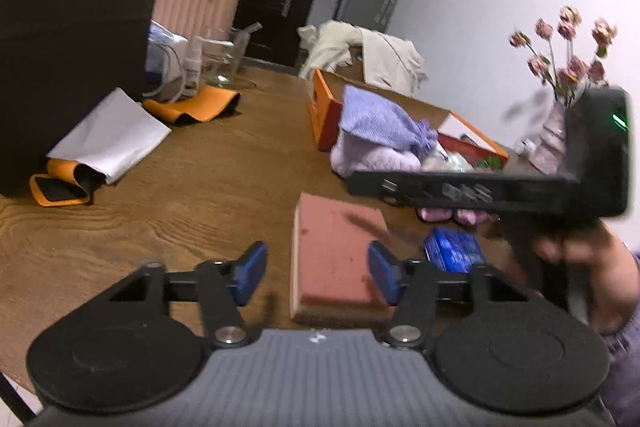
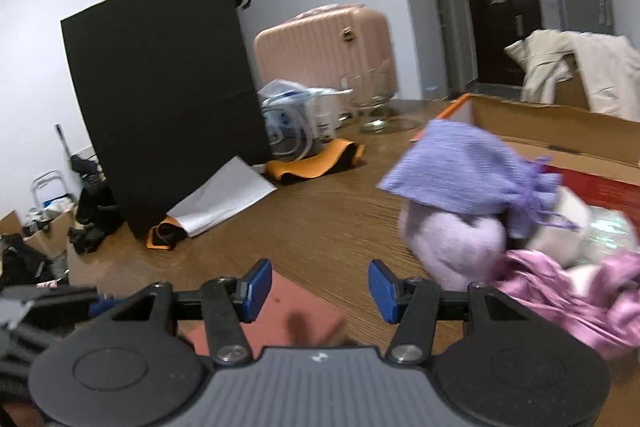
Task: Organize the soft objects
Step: 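Carry the sponge with both grippers and lower it into the cardboard box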
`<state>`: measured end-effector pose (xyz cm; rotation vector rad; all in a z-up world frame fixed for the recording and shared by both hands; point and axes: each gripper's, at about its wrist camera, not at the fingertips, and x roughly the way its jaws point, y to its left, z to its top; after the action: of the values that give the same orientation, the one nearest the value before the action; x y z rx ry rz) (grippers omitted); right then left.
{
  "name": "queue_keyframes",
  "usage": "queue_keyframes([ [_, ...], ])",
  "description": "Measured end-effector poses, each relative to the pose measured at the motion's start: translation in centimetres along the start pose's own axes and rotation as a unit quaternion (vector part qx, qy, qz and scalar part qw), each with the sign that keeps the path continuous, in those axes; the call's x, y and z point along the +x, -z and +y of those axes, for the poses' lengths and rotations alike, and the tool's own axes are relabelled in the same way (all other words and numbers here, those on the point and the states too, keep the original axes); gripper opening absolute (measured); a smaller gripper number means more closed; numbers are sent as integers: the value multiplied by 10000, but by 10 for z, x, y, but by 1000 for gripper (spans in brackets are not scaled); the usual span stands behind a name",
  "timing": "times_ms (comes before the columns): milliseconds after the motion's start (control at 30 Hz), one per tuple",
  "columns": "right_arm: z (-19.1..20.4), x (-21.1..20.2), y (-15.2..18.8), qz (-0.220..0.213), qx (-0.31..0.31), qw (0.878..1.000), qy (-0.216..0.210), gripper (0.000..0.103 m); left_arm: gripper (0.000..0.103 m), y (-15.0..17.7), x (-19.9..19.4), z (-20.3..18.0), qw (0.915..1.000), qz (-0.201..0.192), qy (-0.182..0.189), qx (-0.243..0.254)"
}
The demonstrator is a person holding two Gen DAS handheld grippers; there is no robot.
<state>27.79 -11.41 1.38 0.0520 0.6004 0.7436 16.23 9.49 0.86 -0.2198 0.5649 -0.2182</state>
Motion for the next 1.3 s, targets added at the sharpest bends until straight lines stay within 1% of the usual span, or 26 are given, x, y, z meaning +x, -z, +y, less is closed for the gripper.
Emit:
queue_keyframes([
  [33,1,8,-1,96,15,9999,-72,51,46,1,2,0,10000,40,-1,42],
  [67,1,14,-1,177,54,9997,-138,43,45,3,2,1,9999,60,-50,82],
  [100,2,18,0,279,97,9994,-172,39,41,4,1,2,9999,65,-121,105],
  [133,4,20,2,365,95,9991,-187,34,40,6,1,6,9997,66,-211,87],
  [233,11,10,11,368,121,9991,-198,33,40,6,-3,19,9994,35,-318,-142],
  [333,20,-12,28,406,221,9988,-163,33,40,5,-3,24,9979,-81,-606,-206],
  [400,26,-26,40,418,327,9985,-166,33,39,3,-1,28,9971,-88,-641,-406],
  [533,43,-54,60,389,470,9980,-172,33,40,-3,3,34,9955,4,-553,-766],
  [600,47,-65,67,252,503,9984,-74,33,41,-7,-1,34,9953,34,-528,-815],
  [667,43,-72,69,103,602,9981,-81,34,44,-7,-8,34,9961,56,-397,-789],
  [700,39,-73,70,47,696,9975,-109,35,46,-7,-10,33,9964,124,-296,-784],
  [767,31,-68,70,-39,880,9960,-133,36,46,-4,-11,32,9963,243,-211,-799],
  [833,27,-61,71,-61,1001,9947,-210,36,46,0,-9,29,9961,350,-224,-779],
  [900,25,-52,72,19,1090,9936,-278,36,45,5,-7,26,9959,362,-194,-800],
  [933,25,-50,73,11,1119,9932,-327,36,42,7,-6,24,9957,367,-161,-840],
  [967,24,-49,73,3,1141,9928,-353,36,38,7,-6,23,9955,352,-112,-875],
  [1000,24,-49,72,-6,1156,9927,-343,36,36,7,-6,20,9956,348,-47,-871],
  [1100,25,-59,67,-224,1106,9934,-217,37,36,-3,-7,10,9974,248,-1,-681],
  [1200,18,-72,55,-554,1112,9922,-121,37,36,-25,-5,-2,9985,48,167,-520],
  [1300,2,-89,33,-932,1054,9900,48,37,35,-56,4,-18,9980,-309,429,-360],
])
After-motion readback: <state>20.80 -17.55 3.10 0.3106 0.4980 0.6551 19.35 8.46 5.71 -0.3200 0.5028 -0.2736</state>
